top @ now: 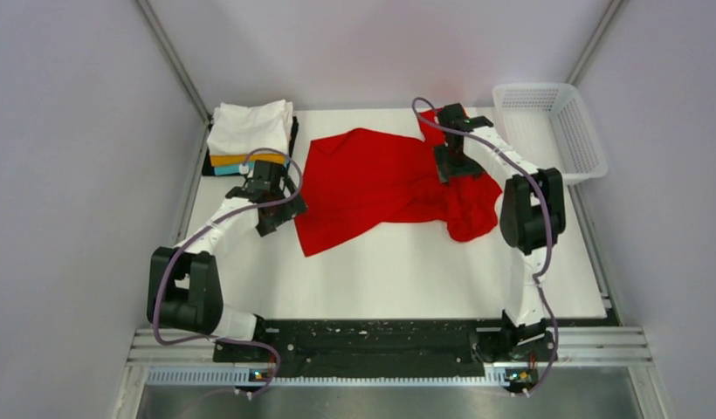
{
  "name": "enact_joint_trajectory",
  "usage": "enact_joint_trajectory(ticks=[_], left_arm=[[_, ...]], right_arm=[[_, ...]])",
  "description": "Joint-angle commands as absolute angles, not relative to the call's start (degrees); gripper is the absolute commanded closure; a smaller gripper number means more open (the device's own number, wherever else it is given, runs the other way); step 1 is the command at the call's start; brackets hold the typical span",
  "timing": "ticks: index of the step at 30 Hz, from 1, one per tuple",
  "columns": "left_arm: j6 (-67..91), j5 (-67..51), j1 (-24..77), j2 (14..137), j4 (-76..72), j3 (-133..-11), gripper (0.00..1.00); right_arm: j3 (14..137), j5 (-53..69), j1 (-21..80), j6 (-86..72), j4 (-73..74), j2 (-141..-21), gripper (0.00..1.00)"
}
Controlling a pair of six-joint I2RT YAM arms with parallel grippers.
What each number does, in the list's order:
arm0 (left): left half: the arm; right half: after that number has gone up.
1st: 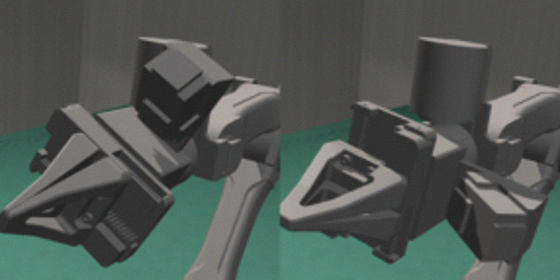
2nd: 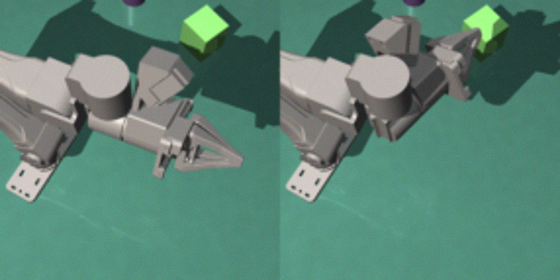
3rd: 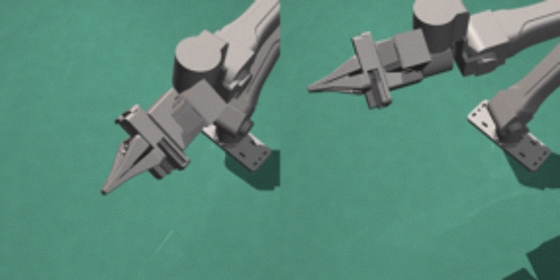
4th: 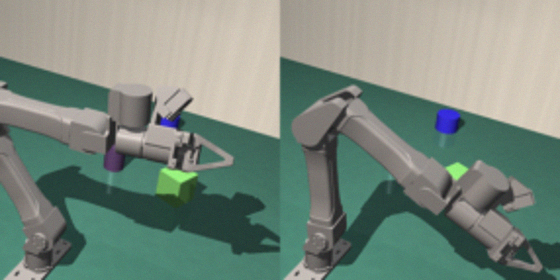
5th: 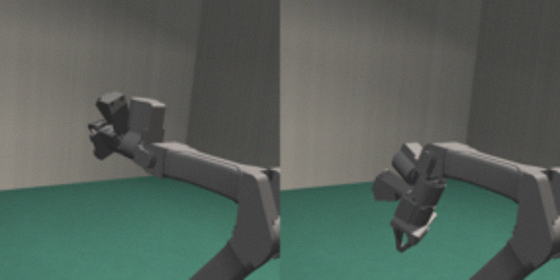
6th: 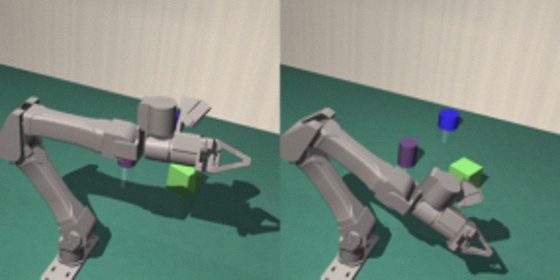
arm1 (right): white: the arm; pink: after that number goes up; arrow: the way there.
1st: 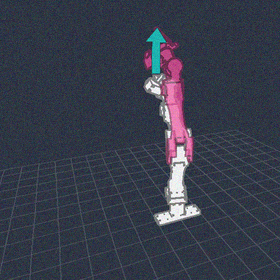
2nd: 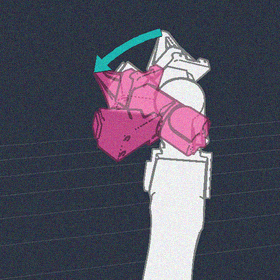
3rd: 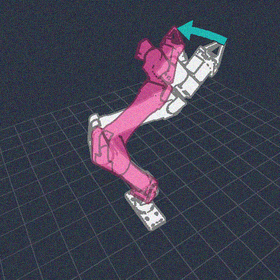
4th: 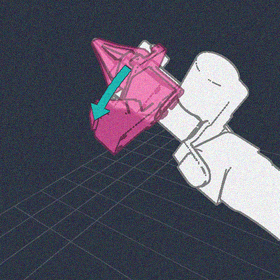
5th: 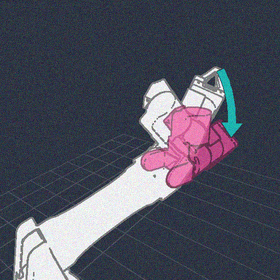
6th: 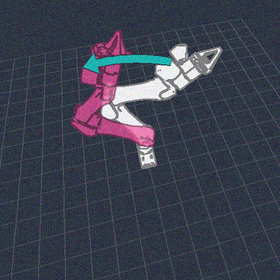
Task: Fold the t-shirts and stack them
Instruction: Flatten out the tshirt
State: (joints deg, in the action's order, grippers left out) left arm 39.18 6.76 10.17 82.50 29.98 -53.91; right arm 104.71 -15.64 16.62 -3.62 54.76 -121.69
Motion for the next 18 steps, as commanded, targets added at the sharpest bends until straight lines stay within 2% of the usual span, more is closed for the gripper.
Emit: enact_joint_trajectory(ticks=[1,5,8,12,14,18], left_arm=[[40.3,3.9,10.0,78.9,34.0,-52.1,0.01],[40.8,0.9,10.1,76.2,35.7,-48.3,0.03],[41.7,-3.1,10.7,74.8,34.8,-45.3,0.08],[42.7,-6.3,12.5,75.3,31.1,-42.8,0.16],[43.0,-6.0,13.3,76.9,30.3,-42.9,0.22],[44.0,-5.8,14.8,80.0,27.8,-42.7,0.28]], right_arm=[[92.1,-18.8,19.6,-7.6,49.9,-105.1,0.30],[77.9,-12.6,23.0,-9.9,41.2,-92.6,0.31],[70.0,-6.7,24.8,-10.7,36.2,-88.3,0.32],[68.0,-4.2,26.3,-9.6,32.2,-89.6,0.34],[69.0,-3.9,27.2,-9.0,29.5,-91.9,0.35],[73.5,-5.6,28.4,-7.0,25.5,-98.2,0.38]])
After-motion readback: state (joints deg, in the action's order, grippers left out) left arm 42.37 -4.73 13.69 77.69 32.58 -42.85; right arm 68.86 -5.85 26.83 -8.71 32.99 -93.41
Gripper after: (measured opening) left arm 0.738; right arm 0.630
